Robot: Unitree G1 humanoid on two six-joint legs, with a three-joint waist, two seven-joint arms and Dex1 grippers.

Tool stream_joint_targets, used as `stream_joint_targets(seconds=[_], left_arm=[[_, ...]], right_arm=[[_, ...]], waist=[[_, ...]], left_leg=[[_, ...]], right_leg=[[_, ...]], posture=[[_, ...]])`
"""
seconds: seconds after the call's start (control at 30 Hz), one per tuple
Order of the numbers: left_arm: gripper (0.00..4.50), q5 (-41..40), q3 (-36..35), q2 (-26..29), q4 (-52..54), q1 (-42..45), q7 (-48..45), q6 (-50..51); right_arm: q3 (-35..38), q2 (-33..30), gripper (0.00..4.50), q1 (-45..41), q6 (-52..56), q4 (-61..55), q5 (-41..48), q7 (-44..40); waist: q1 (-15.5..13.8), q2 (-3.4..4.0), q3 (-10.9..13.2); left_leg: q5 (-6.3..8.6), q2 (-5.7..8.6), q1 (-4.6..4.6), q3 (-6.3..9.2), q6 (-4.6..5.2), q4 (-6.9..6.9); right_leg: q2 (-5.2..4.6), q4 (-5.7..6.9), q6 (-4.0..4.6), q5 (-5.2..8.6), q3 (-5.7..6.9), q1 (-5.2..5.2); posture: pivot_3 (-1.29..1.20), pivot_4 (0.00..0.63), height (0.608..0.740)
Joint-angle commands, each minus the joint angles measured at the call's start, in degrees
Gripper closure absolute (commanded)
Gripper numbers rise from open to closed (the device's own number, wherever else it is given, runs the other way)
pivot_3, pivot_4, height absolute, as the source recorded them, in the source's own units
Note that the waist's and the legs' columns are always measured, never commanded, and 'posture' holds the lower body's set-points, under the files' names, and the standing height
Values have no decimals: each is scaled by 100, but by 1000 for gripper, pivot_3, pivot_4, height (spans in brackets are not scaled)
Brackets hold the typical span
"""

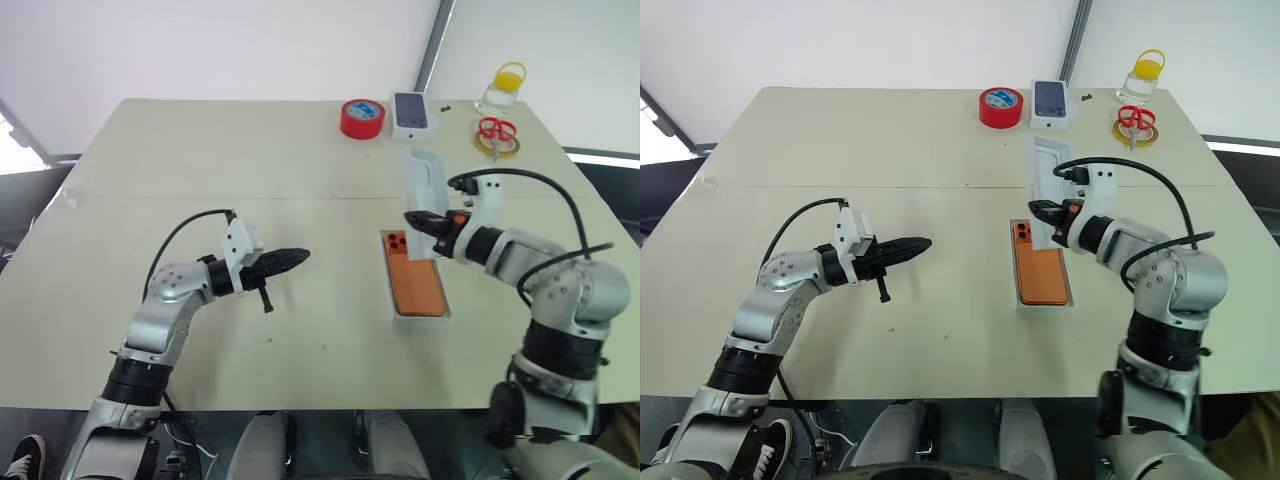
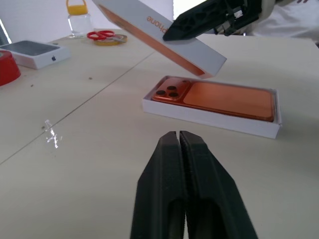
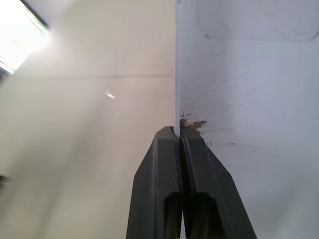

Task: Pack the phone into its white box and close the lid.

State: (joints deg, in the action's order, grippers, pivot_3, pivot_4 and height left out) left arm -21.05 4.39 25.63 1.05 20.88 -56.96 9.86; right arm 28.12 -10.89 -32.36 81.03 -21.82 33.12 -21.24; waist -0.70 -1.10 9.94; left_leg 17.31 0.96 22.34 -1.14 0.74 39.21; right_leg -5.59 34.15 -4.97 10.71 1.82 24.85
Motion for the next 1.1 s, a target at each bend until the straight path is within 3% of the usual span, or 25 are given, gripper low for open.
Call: stream_joint_targets(seconds=[0.03, 0.2, 0.37, 0.47, 0.53, 0.67, 0.87, 1.1], left_arm=[[4442, -65, 9, -88, 83, 150, 20, -7], [4442, 79, 47, -253, 20, 305, 196, -119], [4442, 98, 172, -429, 43, 386, 244, -94], [4442, 98, 232, -485, 23, 397, 230, -55], [4442, 121, 307, -583, 18, 369, 281, -31], [4442, 200, 489, -928, -136, 410, 498, 76], [4442, 494, 846, -1283, -235, 312, 709, -7], [4442, 633, 898, -1563, -611, 398, 851, -55]], right_arm=[[877, 844, 4500, 41, 996, -928, 821, 94], [965, 1582, 4500, 743, 1147, -1478, 2325, 445], [772, 1568, 4500, 1756, 1147, -1381, 4008, 1332], [423, 1280, 4500, 2162, 890, -1224, 4964, 2021], [-113, 917, 4500, 2442, 177, -798, 5970, 2942], [-765, 64, 4500, 2314, -890, 29, 7037, 3922], [-1136, -1080, 4500, 1826, -1435, 1017, 6981, 3776], [-1293, -1568, 4500, 1530, -1770, 1512, 6378, 3035]], waist=[[8, 3, -2], [12, 9, -1], [37, 12, 0], [52, 13, 0], [78, 13, -1], [117, 13, -1], [129, 12, -1], [112, 10, -3]], left_leg=[[0, 0, 0, 0, 0, 0], [0, 0, 0, 4, 0, -1], [0, 1, 0, 0, 0, -4], [0, 0, -1, 0, 0, -4], [0, -1, -1, 1, 0, -5], [0, 1, -1, 0, 1, -5], [3, 1, -1, -3, 6, -5], [3, -1, -3, -4, 7, -2]], right_leg=[[0, 0, 1, 0, -1, 0], [0, 2, 1, 0, 1, 2], [-3, -1, 4, 2, -3, 2], [-2, -3, 10, 6, -3, 3], [-2, -4, 19, 12, -3, 3], [-3, -10, 20, 13, -5, -3], [2, -11, -2, 7, -6, -4], [3, -14, -2, 7, -6, -9]], posture=[[0, 150, 740], [0, 150, 740], [0, 150, 740], [0, 150, 740], [0, 150, 740], [0, 150, 740], [0, 150, 740], [0, 150, 740]])
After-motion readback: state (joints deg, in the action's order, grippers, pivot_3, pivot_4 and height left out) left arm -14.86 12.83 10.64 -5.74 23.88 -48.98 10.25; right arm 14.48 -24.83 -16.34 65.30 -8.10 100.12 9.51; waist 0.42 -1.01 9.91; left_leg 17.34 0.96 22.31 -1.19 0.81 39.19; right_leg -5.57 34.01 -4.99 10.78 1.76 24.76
